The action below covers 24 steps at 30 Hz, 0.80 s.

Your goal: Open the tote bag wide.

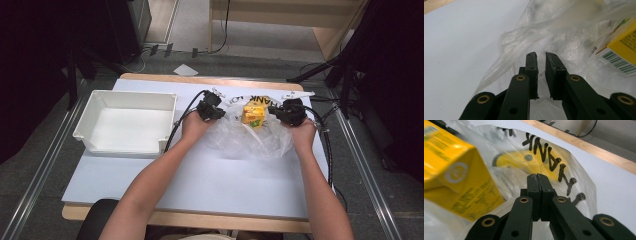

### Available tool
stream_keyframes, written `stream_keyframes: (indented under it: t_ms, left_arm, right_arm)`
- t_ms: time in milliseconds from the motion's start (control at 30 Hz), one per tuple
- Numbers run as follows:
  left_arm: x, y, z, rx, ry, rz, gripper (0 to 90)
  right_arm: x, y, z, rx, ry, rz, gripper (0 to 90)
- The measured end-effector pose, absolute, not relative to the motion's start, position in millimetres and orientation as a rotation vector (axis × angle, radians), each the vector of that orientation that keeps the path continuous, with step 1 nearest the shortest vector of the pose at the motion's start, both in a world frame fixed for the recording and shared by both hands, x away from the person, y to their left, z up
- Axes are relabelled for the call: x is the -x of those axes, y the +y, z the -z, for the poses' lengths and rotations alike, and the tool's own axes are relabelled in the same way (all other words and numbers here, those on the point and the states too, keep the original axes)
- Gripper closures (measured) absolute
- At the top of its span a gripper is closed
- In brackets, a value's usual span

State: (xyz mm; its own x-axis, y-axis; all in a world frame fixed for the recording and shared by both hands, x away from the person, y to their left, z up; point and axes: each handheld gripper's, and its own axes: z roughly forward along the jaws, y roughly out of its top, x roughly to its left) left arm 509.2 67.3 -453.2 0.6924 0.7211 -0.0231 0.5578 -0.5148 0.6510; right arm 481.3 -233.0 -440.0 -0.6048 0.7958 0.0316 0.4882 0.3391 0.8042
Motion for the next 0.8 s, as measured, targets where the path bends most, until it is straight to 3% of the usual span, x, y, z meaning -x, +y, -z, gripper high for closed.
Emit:
stream_keyframes:
  t_ms: [200, 800]
  left_arm:
    - [-508, 70, 450, -2.251, 0.978, -0.320, 80.3]
    - [-520, 79, 460, -2.257, 1.071, -0.390, 80.5]
  right_arm:
    - [-460, -236, 426, -1.122, 2.261, -1.181, 89.9]
    - [-461, -240, 483, -1.225, 2.281, -0.995, 90.0]
